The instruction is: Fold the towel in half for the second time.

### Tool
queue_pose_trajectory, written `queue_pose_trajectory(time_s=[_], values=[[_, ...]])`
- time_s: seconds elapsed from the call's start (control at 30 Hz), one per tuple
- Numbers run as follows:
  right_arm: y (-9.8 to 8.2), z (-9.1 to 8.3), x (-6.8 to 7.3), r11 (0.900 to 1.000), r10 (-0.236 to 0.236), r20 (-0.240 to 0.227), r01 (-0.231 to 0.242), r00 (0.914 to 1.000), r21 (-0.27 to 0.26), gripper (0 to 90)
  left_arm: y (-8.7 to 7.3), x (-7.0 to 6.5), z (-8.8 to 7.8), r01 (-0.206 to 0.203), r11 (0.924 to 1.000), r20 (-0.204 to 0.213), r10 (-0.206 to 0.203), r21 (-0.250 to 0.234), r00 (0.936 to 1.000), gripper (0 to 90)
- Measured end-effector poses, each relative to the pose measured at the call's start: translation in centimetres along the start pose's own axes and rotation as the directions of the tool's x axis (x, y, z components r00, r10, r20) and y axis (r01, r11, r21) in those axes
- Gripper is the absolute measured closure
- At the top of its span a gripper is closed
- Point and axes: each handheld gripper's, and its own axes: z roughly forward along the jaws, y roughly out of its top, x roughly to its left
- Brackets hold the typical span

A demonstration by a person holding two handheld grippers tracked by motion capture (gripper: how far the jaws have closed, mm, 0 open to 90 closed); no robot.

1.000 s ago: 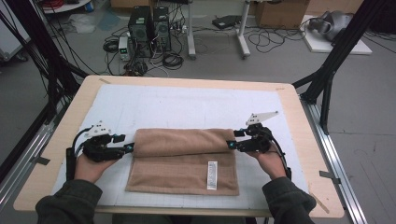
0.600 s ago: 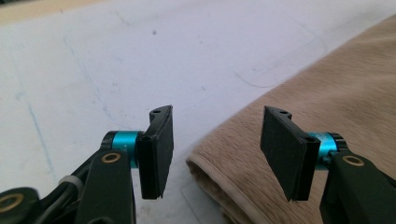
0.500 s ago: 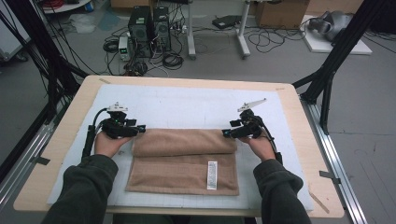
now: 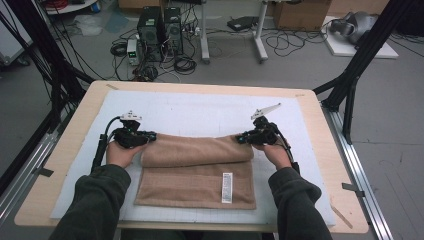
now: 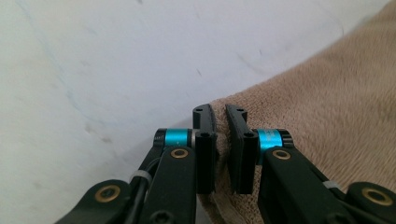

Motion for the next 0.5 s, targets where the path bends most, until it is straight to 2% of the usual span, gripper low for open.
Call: queue_pose_trajectory(time_s=[0.07,0.17,0.27,0.37,0.4,0.47,0.5], values=[[0.9,-0.8,-0.4,1.000,0.022,0.045,-0.021,0.9987,-0.022,82.5,1.1,0.1,-0.5,0.020,0.9975,-0.014,-0.021,-0.067,0.9997,82.8],[2.8,-2.4,-0.6,0.993,0.016,0.115,-0.003,0.9932,-0.115,82.2,3.7,0.3,-1.3,0.015,0.9902,-0.051,-0.022,-0.139,0.9984,82.8],[4.9,-3.6,-0.4,0.986,-0.029,0.173,0.056,0.9845,-0.154,81.4,6.1,0.4,-2.4,0.002,0.9762,-0.071,-0.018,-0.217,0.9973,82.3],[5.7,-4.5,0.3,0.976,-0.055,0.168,0.089,0.9842,-0.199,80.7,6.9,0.2,-3.9,-0.021,0.9646,-0.074,0.001,-0.263,0.9973,82.1],[5.7,-4.7,0.6,0.975,-0.069,0.177,0.104,0.9817,-0.196,80.0,6.8,0.2,-4.3,-0.017,0.9629,-0.061,0.001,-0.269,0.9982,82.1],[5.4,-5.0,1.2,0.973,-0.070,0.152,0.101,0.9859,-0.209,78.5,6.3,-0.2,-5.2,-0.039,0.9633,-0.049,0.027,-0.265,0.9984,81.8],[5.2,-5.1,1.5,0.977,-0.069,0.131,0.094,0.9890,-0.193,76.9,5.8,-0.5,-5.6,-0.054,0.9618,-0.039,0.045,-0.269,0.9982,81.8]])
